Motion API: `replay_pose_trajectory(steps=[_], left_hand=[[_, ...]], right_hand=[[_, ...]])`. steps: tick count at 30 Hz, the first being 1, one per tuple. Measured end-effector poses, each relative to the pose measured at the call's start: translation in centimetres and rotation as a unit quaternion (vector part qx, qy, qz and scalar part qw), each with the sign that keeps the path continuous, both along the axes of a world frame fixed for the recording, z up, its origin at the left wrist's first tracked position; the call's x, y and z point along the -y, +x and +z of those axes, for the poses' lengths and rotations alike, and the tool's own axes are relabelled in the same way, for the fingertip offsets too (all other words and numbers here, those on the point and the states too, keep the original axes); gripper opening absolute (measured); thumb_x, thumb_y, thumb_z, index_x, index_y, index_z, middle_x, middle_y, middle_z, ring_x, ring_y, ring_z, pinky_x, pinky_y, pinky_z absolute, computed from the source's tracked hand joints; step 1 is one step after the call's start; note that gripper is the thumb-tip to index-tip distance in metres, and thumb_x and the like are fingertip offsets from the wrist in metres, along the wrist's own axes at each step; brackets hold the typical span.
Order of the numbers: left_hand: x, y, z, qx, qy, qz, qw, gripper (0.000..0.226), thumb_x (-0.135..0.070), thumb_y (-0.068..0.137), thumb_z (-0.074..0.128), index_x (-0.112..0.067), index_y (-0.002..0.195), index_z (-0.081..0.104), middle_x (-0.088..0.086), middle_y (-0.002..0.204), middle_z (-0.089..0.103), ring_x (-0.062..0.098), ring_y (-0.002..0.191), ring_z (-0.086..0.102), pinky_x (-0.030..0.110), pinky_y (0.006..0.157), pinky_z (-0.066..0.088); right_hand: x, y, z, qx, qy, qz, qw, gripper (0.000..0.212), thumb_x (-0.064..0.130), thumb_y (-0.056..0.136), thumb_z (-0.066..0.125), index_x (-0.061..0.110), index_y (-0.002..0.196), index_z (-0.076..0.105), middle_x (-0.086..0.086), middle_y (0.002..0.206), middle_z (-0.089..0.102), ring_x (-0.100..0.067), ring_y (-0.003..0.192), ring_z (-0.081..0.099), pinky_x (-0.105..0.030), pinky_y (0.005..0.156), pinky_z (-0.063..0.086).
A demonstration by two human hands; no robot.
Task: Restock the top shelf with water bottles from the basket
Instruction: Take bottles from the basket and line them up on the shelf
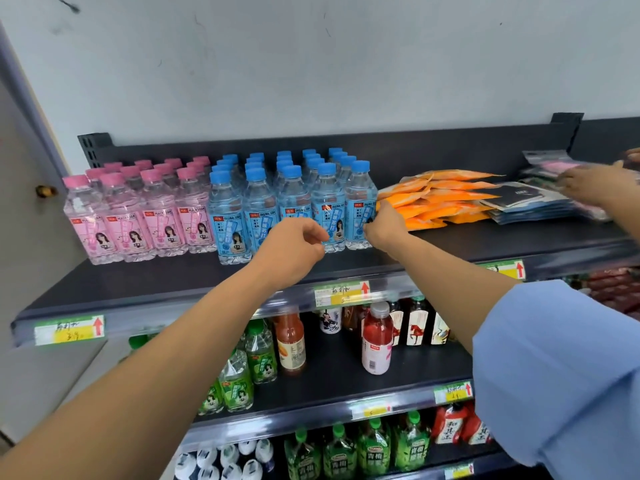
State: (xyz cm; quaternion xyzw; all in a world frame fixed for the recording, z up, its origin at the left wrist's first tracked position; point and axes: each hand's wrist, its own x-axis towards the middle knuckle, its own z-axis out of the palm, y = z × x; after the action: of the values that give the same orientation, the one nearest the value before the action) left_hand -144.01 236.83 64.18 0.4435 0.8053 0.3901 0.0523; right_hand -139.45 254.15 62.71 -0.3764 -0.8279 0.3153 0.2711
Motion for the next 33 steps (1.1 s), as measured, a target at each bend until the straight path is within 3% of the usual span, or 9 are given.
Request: replay_pose_trajectory(steps=[4, 8, 11, 14, 18, 22, 27, 31, 33], left_hand=[[0.1, 1.1, 0.0, 0.001, 0.001, -0.008, 1.000, 0.019, -0.010, 0.093, 0.054, -0.013, 0.109, 0.063, 0.001, 0.105, 0.062, 0.001, 0.060, 0.046, 0.010, 0.051, 0.036], [1.0, 3.1, -0.6, 0.009, 0.005, -0.013, 1.000, 0.019, -0.011, 0.091, 0.056, -0.012, 0.108, 0.065, -0.001, 0.100, 0.061, 0.009, 0.085, 0.054, 0.006, 0.064, 0.035], [2.2, 4.7, -3.1, 0.032, -0.022, -0.025, 0.999, 0.018, -0.010, 0.089, 0.058, -0.011, 0.105, 0.066, -0.001, 0.088, 0.061, 0.009, 0.075, 0.055, 0.011, 0.062, 0.040], [3.2, 5.9, -7.4, 0.059, -0.062, -0.033, 0.996, 0.018, -0.007, 0.087, 0.059, -0.010, 0.103, 0.068, 0.001, 0.086, 0.063, 0.007, 0.067, 0.052, 0.018, 0.060, 0.041], [4.8, 7.8, -12.1, 0.083, -0.117, -0.041, 0.989, 0.021, -0.002, 0.084, 0.060, -0.002, 0.103, 0.069, -0.002, 0.076, 0.060, 0.001, 0.060, 0.048, 0.017, 0.060, 0.041], [8.2, 9.4, -19.3, 0.128, -0.183, -0.012, 0.975, 0.018, -0.005, 0.083, 0.059, -0.001, 0.096, 0.071, 0.006, 0.081, 0.063, 0.012, 0.064, 0.050, 0.010, 0.048, 0.036], [13.2, 10.2, -27.4, 0.184, -0.243, 0.016, 0.952, 0.020, 0.002, 0.082, 0.052, 0.004, 0.088, 0.071, 0.012, 0.080, 0.063, 0.015, 0.070, 0.052, 0.017, 0.053, 0.043], [16.0, 10.2, -32.5, 0.226, -0.258, 0.021, 0.939, 0.020, 0.002, 0.084, 0.054, 0.001, 0.095, 0.071, 0.010, 0.089, 0.066, 0.016, 0.083, 0.059, 0.025, 0.067, 0.049], [17.0, 10.1, -34.9, 0.250, -0.255, 0.032, 0.934, 0.021, 0.001, 0.086, 0.054, -0.003, 0.098, 0.071, 0.008, 0.092, 0.066, 0.019, 0.086, 0.062, 0.025, 0.069, 0.048]], right_hand=[[0.3, 1.0, 0.8, -0.063, 0.031, -0.002, 0.998, 0.030, 0.000, 0.091, 0.050, 0.005, 0.120, 0.050, -0.011, 0.118, 0.060, -0.024, 0.101, 0.059, -0.033, 0.077, 0.049], [3.0, 3.7, 1.6, -0.079, 0.105, 0.043, 0.990, 0.026, 0.001, 0.088, 0.050, 0.006, 0.111, 0.061, -0.008, 0.113, 0.064, -0.021, 0.104, 0.058, -0.031, 0.087, 0.048], [5.4, 6.2, -0.2, -0.075, 0.100, 0.085, 0.988, 0.021, 0.004, 0.088, 0.054, 0.007, 0.105, 0.065, -0.003, 0.099, 0.062, -0.014, 0.093, 0.056, -0.024, 0.080, 0.045], [8.1, 8.3, -4.3, -0.045, 0.064, 0.129, 0.988, 0.014, 0.006, 0.087, 0.055, 0.012, 0.094, 0.065, 0.001, 0.084, 0.057, -0.013, 0.083, 0.053, -0.021, 0.072, 0.040], [10.4, 9.7, -10.4, -0.013, -0.010, 0.159, 0.987, 0.016, 0.001, 0.084, 0.054, 0.015, 0.082, 0.061, 0.002, 0.071, 0.058, -0.020, 0.079, 0.058, -0.028, 0.074, 0.049], [13.3, 10.3, -20.6, 0.105, -0.057, 0.207, 0.971, 0.017, 0.004, 0.084, 0.057, 0.019, 0.078, 0.062, -0.001, 0.077, 0.062, -0.021, 0.081, 0.061, -0.035, 0.080, 0.053], [17.2, 11.9, -31.8, 0.306, -0.107, 0.297, 0.898, 0.023, 0.009, 0.093, 0.049, 0.005, 0.106, 0.067, -0.005, 0.090, 0.057, -0.018, 0.085, 0.051, -0.025, 0.077, 0.043], [20.7, 13.7, -40.3, 0.464, -0.112, 0.352, 0.805, 0.030, 0.011, 0.091, 0.053, 0.004, 0.118, 0.062, -0.013, 0.114, 0.062, -0.025, 0.097, 0.057, -0.030, 0.083, 0.047], [21.9, 14.7, -44.1, 0.522, -0.111, 0.381, 0.755, 0.033, 0.007, 0.088, 0.057, 0.005, 0.120, 0.060, -0.012, 0.121, 0.060, -0.023, 0.097, 0.057, -0.026, 0.074, 0.047]])
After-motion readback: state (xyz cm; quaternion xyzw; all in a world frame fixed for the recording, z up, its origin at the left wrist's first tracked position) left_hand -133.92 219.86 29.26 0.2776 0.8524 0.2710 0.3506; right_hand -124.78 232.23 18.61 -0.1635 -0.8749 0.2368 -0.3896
